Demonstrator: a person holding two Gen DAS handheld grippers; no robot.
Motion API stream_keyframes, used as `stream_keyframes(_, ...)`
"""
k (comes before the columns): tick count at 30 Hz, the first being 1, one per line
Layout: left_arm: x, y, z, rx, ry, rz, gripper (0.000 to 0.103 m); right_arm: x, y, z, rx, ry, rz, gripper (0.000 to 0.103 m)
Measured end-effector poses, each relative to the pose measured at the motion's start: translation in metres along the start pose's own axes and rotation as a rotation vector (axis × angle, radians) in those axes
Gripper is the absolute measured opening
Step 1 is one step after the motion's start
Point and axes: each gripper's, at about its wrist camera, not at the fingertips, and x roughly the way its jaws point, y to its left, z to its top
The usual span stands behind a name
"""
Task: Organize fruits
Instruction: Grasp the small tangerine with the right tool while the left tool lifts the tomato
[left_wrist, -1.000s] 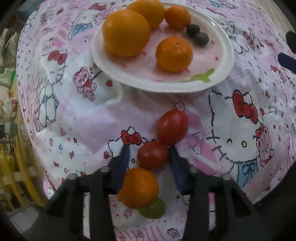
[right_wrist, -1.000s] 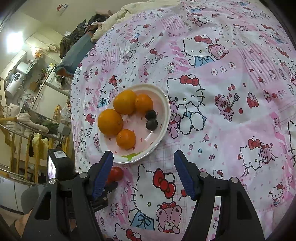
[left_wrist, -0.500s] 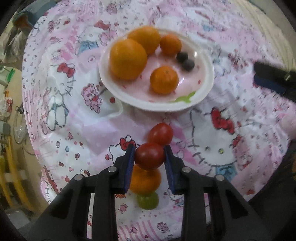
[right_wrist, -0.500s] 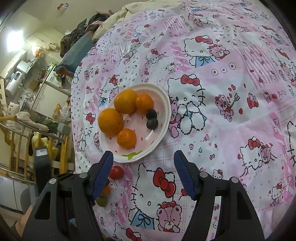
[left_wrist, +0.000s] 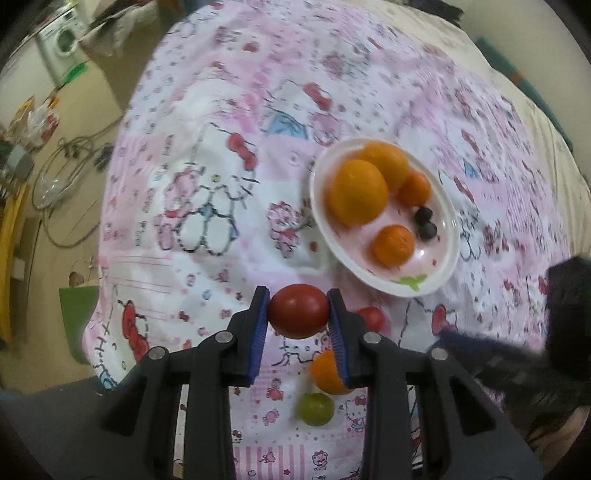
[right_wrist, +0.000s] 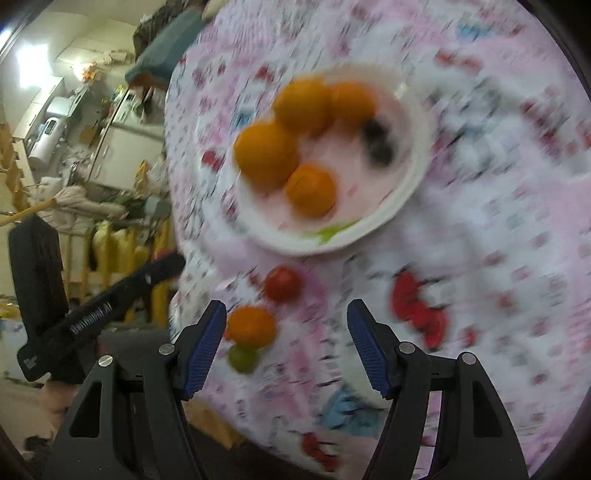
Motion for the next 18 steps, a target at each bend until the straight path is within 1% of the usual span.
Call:
stream_keyframes(2,-0.001,0.004,0.002,-0.013,-0.003,-0.002,0.027,0.022,0.01,-0.004,-0.01,0.05,0.008,0.07)
stream_keyframes(4,-0.001,0.006,0.003,-0.019,-0.005,-0.001,0.027,0.036,0.017,-0.005,-0.02,0.078,0.004,0.069)
stream_keyframes(8,-0.003,0.011,0.003,-0.029,-0.009,0.007,0.027,0.062,0.024,-0.011,-0.047,0.127,-0.021,0.063)
stream_keyframes(10,-0.001,0.014,0.003,-0.042,0.0,0.002,0.027,0.067,0.025,-0.011,-0.062,0.13,-0.039,0.06)
stream_keyframes(12,0.001,0.016,0.002,-0.049,0.009,-0.004,0.027,0.067,0.026,-0.011,-0.069,0.129,-0.036,0.057)
stream_keyframes(13,0.001,0.015,0.003,-0.048,0.012,-0.007,0.027,0.066,0.027,-0.011,-0.074,0.132,-0.012,0.047)
stream_keyframes(15,0.002,0.012,0.003,-0.043,0.011,-0.007,0.027,0.063,0.028,-0.013,-0.091,0.127,-0.019,0.046)
stream_keyframes(18,0.0,0.009,0.005,-0.046,-0.003,-0.003,0.027,0.055,0.028,-0.015,-0.101,0.112,-0.001,0.046)
